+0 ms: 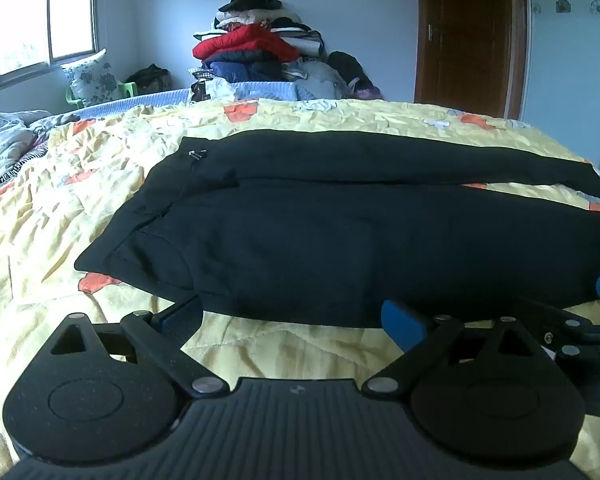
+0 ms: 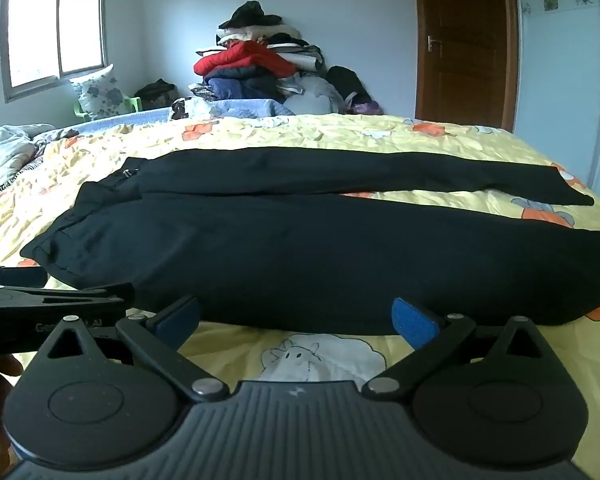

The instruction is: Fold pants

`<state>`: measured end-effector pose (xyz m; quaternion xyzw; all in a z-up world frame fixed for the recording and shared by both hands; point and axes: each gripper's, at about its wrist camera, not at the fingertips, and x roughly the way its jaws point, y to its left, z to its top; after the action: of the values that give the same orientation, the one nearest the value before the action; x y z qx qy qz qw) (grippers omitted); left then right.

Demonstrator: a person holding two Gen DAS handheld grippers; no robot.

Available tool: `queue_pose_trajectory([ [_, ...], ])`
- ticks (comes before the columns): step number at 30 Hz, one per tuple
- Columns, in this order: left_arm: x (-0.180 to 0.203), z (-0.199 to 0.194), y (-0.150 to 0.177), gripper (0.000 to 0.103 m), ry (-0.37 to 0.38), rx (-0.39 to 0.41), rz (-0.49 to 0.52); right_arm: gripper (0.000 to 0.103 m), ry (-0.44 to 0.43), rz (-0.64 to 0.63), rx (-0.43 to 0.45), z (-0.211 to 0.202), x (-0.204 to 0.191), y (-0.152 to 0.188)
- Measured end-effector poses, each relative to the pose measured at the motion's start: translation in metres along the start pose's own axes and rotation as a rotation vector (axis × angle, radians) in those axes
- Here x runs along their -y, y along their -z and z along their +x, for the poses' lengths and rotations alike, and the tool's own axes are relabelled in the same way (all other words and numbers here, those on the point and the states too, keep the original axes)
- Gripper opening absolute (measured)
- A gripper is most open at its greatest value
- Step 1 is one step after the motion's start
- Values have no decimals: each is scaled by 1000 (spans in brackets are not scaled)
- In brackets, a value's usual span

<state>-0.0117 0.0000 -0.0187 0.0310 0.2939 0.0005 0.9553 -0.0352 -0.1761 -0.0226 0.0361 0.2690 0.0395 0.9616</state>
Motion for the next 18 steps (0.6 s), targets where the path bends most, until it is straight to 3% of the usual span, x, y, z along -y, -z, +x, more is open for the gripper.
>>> queue_pose_trajectory([
  [18,0,1,2,98,-3,-7,5,103,-24,-15,22,-3,-3,-1],
])
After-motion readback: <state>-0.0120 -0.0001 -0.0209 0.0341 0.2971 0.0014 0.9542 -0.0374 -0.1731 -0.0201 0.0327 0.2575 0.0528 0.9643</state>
